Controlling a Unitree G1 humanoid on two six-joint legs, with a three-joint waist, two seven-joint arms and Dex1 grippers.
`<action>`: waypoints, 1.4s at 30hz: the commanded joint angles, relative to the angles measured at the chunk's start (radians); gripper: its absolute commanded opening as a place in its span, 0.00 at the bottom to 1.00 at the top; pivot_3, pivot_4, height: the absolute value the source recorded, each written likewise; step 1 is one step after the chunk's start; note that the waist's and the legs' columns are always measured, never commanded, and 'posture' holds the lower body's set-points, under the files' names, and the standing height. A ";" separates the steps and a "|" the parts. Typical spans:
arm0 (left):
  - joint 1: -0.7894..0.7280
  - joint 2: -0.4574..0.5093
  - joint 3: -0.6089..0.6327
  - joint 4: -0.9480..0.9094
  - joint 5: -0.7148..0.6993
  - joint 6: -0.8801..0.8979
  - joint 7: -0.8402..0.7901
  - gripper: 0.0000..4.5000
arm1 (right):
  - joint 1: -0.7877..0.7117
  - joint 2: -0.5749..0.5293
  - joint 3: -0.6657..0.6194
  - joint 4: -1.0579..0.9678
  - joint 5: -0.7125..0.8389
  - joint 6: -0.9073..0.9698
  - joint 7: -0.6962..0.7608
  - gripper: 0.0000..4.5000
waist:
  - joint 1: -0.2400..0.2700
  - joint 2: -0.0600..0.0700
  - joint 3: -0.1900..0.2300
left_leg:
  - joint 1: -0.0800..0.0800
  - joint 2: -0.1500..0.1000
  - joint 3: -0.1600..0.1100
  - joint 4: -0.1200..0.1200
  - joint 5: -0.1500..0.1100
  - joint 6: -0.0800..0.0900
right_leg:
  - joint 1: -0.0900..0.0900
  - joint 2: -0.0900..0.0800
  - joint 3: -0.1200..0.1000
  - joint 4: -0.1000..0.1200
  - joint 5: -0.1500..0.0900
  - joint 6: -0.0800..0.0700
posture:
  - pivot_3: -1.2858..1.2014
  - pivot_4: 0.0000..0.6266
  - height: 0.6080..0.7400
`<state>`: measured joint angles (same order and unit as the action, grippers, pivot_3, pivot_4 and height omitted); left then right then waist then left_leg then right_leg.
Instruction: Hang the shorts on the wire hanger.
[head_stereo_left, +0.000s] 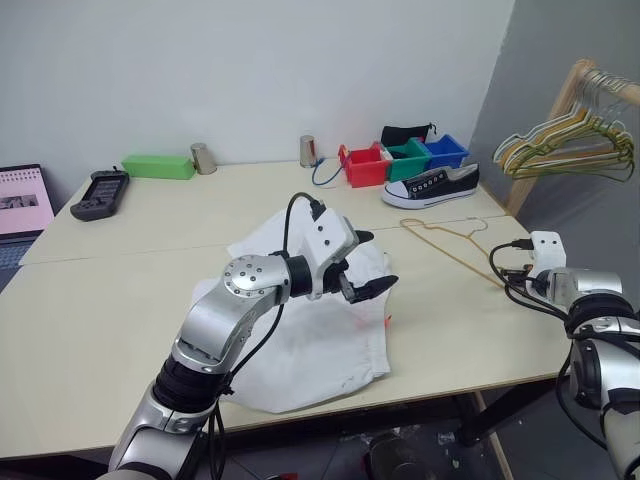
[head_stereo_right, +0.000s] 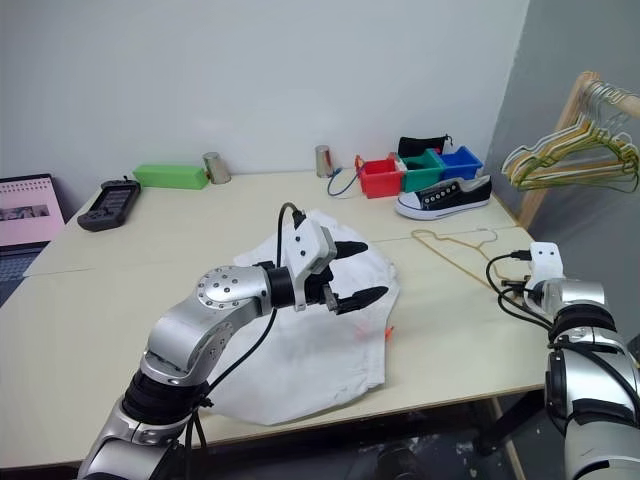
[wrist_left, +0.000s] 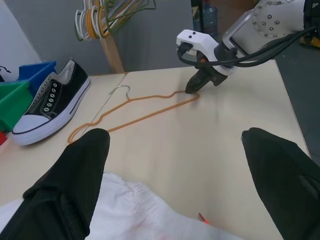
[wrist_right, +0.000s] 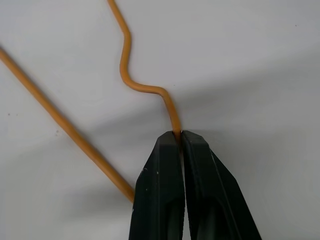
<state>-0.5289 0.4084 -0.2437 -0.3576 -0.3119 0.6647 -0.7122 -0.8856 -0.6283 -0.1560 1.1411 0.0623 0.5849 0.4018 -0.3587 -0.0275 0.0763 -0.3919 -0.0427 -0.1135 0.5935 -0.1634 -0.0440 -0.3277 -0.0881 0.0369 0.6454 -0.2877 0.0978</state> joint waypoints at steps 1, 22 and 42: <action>-0.012 0.004 0.032 -0.027 -0.005 -0.014 0.010 1.00 | 0.010 0.015 0.006 -0.013 0.004 0.022 0.021 0.00 | 0.000 0.000 0.000 | 0.000 0.000 0.000 0.000 0.000 0.000 | 0.000 0.000 0.000 0.000 0.000 0.000 | 0.41 0.03 1.00; -0.266 0.166 0.265 0.498 0.032 -0.240 -0.039 1.00 | 0.064 0.068 0.129 -0.717 -0.095 -0.455 0.053 0.00 | -0.001 0.011 0.005 | -0.009 -0.001 0.001 -0.002 0.000 0.000 | -0.014 0.000 0.002 0.002 0.003 0.005 | 0.40 0.04 1.00; -0.653 0.379 0.219 1.233 0.154 -0.598 -0.625 1.00 | 0.024 -0.017 0.235 -0.645 -0.201 -1.304 0.150 0.00 | -0.014 0.011 0.004 | -0.008 -0.001 0.001 -0.002 0.000 0.000 | -0.014 0.000 0.003 0.004 0.003 0.005 | 0.40 0.00 1.00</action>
<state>-1.1394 0.7724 -0.0112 0.8500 -0.1842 0.1162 -1.2934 -0.8400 -0.6325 0.0845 0.5191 -0.1386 -0.6446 0.5505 -0.3730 -0.0164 0.0805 -0.4000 -0.0435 -0.1124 0.5916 -0.1635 -0.0439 -0.3415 -0.0883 0.0395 0.6491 -0.2848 0.1032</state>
